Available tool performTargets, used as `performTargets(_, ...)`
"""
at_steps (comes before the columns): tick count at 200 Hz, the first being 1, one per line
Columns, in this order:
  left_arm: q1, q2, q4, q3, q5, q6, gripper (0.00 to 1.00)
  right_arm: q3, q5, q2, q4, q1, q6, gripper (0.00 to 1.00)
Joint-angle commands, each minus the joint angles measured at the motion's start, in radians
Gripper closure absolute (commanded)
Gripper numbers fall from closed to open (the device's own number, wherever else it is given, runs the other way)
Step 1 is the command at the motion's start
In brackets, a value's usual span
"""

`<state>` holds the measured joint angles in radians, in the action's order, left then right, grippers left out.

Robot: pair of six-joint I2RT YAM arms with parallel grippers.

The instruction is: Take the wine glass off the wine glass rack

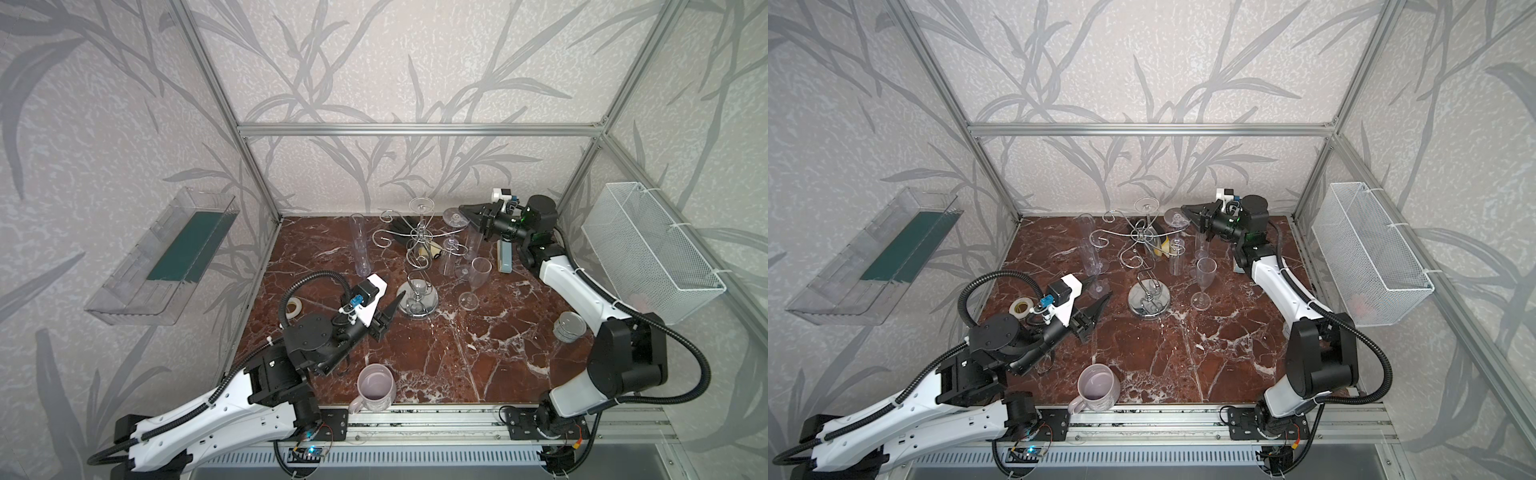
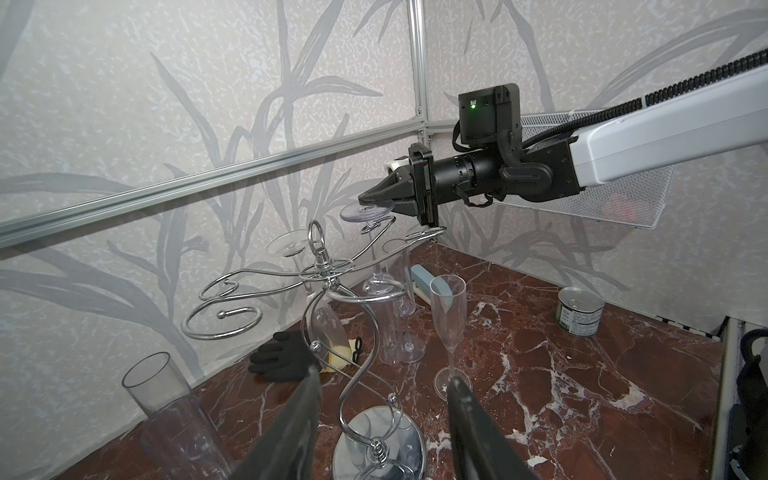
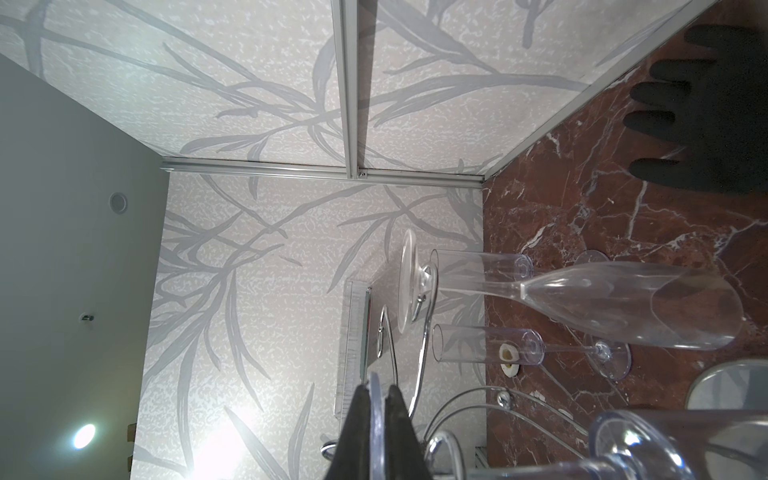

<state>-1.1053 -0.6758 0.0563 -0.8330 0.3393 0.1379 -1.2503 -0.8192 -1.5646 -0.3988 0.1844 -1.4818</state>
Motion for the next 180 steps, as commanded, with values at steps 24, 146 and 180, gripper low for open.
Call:
performTargets(24, 0.0, 0.018, 0.016, -0.012, 0.003, -0.015, 0.49, -0.04, 0.005, 0.073, -0.021, 0.0, 0.001, 1.0)
performTargets(146, 0.0, 0.033, 0.035, -0.008, 0.006, -0.028, 0.49, -0.003, 0.065, 0.124, 0.028, -0.031, 0.038, 1.0)
performTargets(180, 0.0, 0.033, 0.034, -0.008, 0.008, -0.024, 0.5, 0.007, 0.054, 0.128, 0.014, -0.033, 0.02, 1.0)
